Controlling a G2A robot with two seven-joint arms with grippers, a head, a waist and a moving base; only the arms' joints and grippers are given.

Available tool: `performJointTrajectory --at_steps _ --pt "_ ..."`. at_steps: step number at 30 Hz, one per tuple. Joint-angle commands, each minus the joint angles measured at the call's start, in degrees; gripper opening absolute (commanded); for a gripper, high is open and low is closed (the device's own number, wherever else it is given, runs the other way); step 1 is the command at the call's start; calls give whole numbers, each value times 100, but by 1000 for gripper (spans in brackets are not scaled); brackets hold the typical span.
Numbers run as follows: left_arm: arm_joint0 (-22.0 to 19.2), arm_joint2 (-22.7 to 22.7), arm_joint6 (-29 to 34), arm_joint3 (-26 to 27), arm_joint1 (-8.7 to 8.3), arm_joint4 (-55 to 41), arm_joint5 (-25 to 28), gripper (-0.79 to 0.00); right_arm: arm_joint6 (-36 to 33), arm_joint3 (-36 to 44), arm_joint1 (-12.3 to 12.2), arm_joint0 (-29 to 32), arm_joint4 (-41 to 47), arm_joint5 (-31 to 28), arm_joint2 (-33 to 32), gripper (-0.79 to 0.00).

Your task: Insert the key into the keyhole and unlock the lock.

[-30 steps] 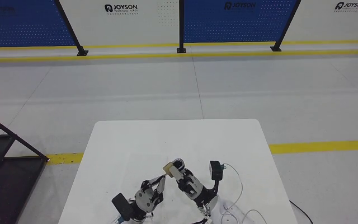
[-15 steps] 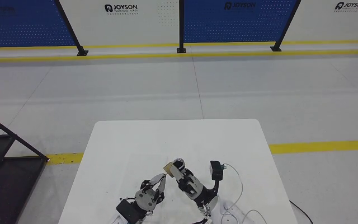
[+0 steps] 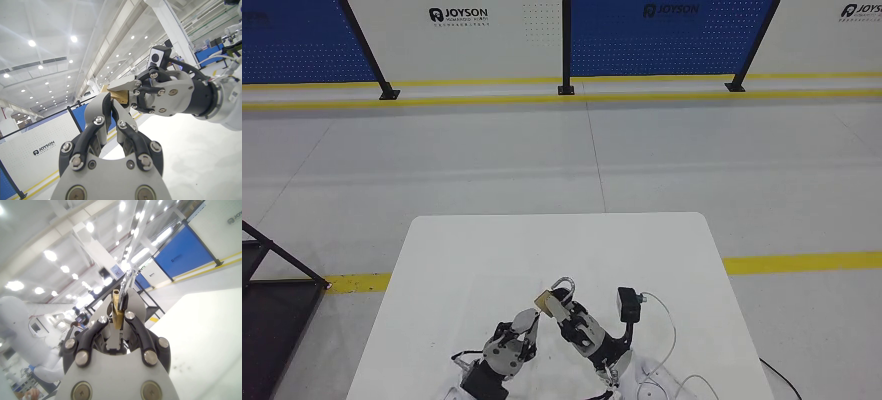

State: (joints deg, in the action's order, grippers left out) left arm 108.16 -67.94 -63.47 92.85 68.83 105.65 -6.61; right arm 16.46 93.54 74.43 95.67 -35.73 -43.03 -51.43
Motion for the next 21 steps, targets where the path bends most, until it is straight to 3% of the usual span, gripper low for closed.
performJointTrajectory --at_steps 1,2,3,7,13,17,21 --pt "9 65 -57 13 5 -228 186 -785 6 -1 1 2 0 0 0 -785" --pt "12 60 -55 15 5 -336 238 -606 11 0 1 0 -5 -5 -2 -785" --pt "23 68 -57 27 5 -441 319 0 16 -6 1 0 -10 -10 -5 -785" --pt "111 20 16 103 -21 -865 798 0 43 -43 -1 -14 8 25 -48 -785" --pt "603 -367 504 481 -163 -2123 2705 0 -90 -168 -1 -102 24 361 -139 -785" --pt "1141 -1154 1030 884 -327 -3010 3905 0 -541 -253 2 -232 -41 659 -87 -785" --pt "1660 -2139 1363 1017 -453 -3742 4412 0 -1470 -430 41 -540 -338 1300 191 -785"
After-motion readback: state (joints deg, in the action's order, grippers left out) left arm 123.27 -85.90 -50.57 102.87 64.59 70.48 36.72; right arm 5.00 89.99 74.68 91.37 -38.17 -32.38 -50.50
